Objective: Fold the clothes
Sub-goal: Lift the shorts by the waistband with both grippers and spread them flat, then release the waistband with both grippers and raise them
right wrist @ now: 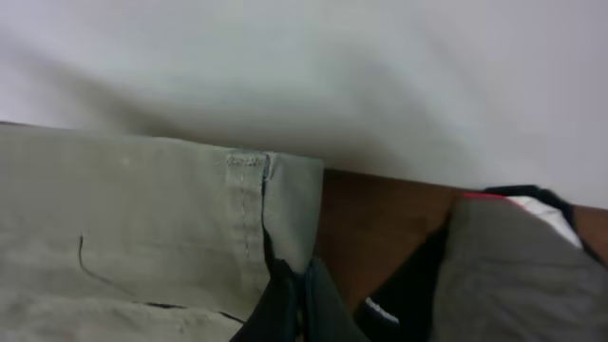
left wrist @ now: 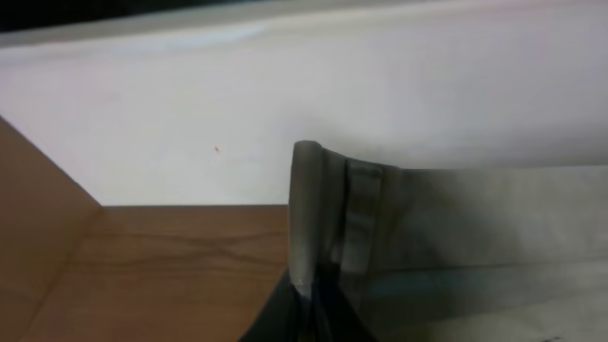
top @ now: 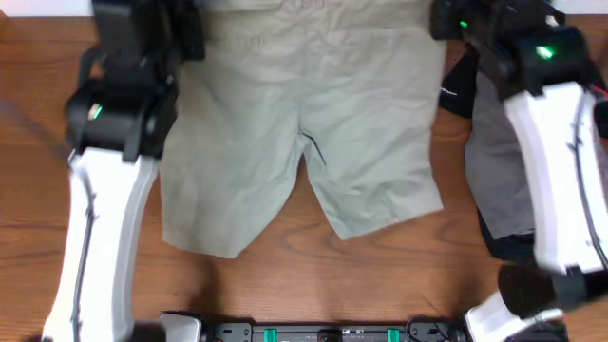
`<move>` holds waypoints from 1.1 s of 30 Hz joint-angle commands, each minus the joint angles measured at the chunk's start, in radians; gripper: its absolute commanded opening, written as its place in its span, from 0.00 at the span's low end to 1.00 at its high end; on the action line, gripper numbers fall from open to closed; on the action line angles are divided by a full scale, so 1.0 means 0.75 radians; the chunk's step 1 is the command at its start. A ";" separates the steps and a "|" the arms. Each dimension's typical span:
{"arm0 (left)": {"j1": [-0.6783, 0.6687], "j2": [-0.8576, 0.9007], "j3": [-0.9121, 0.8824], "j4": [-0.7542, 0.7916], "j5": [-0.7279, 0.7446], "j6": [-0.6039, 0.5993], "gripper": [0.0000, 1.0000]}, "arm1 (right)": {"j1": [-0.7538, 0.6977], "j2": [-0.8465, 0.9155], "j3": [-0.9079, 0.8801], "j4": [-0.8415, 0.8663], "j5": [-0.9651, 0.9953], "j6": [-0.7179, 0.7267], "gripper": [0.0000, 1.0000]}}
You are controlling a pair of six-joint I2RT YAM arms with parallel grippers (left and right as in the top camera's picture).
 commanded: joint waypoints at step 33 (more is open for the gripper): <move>0.041 0.764 0.018 0.430 -0.049 0.012 0.98 | -0.027 0.705 0.010 0.492 0.034 0.079 0.99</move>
